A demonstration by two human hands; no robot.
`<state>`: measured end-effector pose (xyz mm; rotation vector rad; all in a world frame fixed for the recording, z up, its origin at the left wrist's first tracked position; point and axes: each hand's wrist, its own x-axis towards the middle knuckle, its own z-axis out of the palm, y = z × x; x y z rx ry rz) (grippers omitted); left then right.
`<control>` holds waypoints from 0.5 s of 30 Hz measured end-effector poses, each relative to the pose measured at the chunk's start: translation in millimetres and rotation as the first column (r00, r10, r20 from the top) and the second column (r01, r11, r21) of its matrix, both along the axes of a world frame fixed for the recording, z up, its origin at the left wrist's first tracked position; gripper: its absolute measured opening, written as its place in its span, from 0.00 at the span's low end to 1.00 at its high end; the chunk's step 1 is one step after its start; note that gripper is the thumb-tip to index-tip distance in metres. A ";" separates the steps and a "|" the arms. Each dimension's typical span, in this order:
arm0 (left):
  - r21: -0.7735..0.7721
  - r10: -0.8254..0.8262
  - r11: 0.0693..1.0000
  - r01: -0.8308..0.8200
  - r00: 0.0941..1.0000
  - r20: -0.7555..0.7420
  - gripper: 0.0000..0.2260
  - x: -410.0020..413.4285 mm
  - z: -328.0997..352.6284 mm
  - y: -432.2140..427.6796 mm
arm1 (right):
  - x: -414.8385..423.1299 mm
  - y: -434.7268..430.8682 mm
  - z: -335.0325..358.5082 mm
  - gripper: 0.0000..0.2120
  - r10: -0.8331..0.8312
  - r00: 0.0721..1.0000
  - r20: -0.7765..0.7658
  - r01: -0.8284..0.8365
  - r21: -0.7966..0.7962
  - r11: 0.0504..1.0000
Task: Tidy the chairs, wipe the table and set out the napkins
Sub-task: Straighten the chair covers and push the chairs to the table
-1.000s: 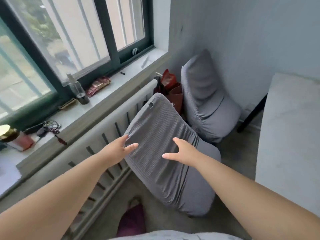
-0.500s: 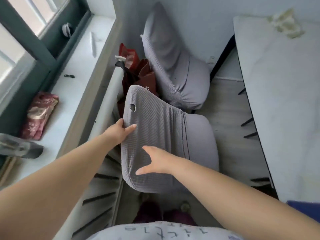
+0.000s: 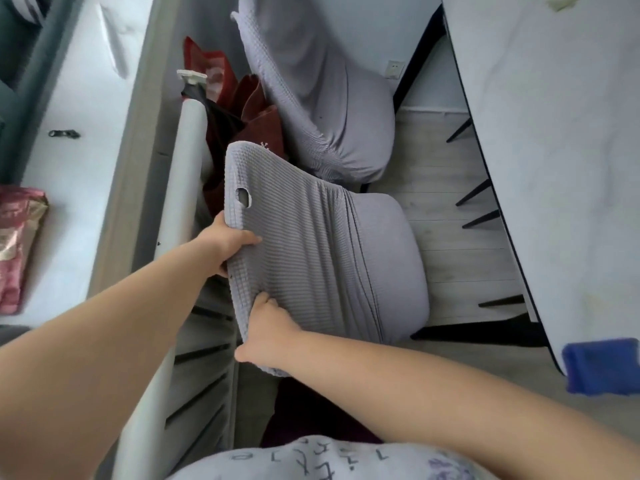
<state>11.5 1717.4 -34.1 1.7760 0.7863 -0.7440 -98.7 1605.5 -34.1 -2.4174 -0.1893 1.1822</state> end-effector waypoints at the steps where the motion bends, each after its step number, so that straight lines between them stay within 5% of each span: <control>1: 0.003 -0.011 1.000 0.011 1.000 0.000 0.31 0.6 -0.9 -0.3 | -0.2 -1.0 -0.5 0.50 0.012 1.000 0.007 -0.012 0.006 1.000; 15: -0.197 0.046 0.979 -0.057 0.997 -0.060 0.30 5.5 4.2 -38.3 | 7.1 -91.2 22.4 0.22 0.098 0.995 -0.002 -0.098 -0.007 0.995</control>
